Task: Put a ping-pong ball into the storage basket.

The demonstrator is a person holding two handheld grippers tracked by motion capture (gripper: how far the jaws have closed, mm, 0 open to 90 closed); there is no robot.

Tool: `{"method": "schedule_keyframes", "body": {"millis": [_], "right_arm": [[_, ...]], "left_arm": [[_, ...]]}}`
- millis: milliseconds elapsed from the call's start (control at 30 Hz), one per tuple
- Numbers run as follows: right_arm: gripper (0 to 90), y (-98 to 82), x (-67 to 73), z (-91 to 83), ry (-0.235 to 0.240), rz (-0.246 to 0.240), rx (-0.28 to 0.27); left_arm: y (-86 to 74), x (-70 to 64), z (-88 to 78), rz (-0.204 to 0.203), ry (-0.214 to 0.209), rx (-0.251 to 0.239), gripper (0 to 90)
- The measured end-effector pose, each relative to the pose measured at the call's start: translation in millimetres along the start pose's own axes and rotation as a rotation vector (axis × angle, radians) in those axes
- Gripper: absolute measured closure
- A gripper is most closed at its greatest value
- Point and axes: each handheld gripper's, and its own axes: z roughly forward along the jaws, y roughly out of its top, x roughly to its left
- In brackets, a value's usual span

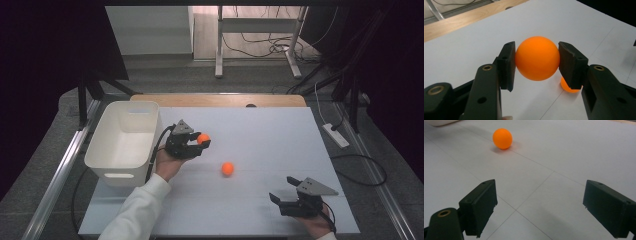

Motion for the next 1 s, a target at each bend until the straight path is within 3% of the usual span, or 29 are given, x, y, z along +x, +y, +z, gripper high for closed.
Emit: {"method": "schedule_keyframes", "body": {"millis": [600,767,1000], "right_arm": [[11.9,0.0,0.1,-0.1,-0.003,-0.005,0.001],[11.9,-0.2,0.4,0.1,0.002,-0.003,0.001],[11.9,0.1,1.2,0.5,0.001,-0.008,0.001]], "left_arm": [[2.1,-4.3,-20.8,0.008,-0.009,-0.047,50.6],[2.7,-9.9,-25.7,0.04,-0.004,-0.042,50.6],[5.7,-13.7,-34.1,0.044,-0.013,-0.055,50.5]]}}
